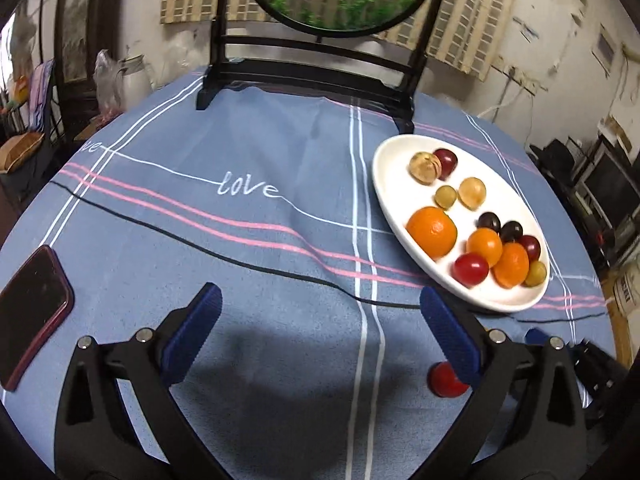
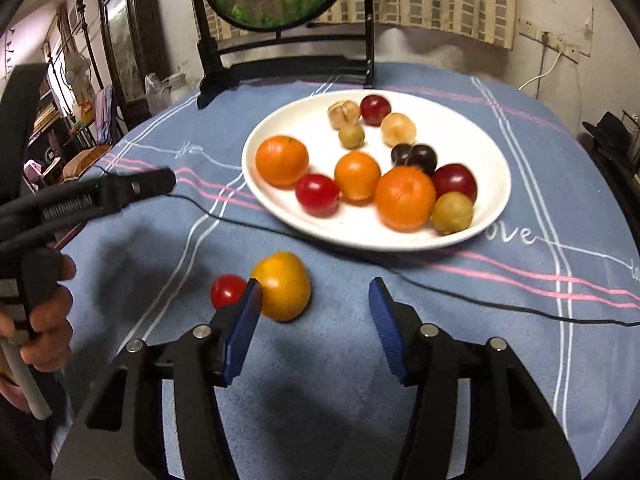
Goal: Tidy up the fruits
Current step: 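Move the right tool to the orange and close it around the orange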
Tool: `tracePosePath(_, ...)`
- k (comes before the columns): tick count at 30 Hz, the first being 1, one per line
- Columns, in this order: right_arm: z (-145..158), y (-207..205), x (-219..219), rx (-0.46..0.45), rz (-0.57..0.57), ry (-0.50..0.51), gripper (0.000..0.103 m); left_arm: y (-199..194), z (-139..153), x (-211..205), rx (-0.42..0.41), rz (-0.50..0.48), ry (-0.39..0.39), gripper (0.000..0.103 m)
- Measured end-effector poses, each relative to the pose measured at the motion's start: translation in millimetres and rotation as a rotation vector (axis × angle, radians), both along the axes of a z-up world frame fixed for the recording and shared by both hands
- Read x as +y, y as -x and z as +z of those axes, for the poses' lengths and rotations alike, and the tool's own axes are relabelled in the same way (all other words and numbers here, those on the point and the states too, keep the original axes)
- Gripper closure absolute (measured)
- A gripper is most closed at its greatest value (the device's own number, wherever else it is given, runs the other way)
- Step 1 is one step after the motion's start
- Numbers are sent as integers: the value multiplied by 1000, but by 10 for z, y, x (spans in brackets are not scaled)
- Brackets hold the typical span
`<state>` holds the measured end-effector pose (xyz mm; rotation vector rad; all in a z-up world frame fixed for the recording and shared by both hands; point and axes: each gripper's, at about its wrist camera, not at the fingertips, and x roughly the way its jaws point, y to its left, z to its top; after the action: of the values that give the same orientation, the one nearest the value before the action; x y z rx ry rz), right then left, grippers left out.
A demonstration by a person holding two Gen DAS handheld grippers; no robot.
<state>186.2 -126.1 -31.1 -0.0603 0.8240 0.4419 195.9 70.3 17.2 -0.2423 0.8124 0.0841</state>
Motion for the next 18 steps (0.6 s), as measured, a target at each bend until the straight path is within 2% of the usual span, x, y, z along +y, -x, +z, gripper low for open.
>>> tracePosePath(7,-3,-1,-5,21,22,-77,48,28,40,-34,-7,-26,19,2)
tracePosePath(14,-44,-24,63,32,28,-87,50,34,65,-81,-13,-39,8,2)
tracePosePath(18,-65,-55,55,44,10,-105,50,34,88,-52,-19,-40,28,2)
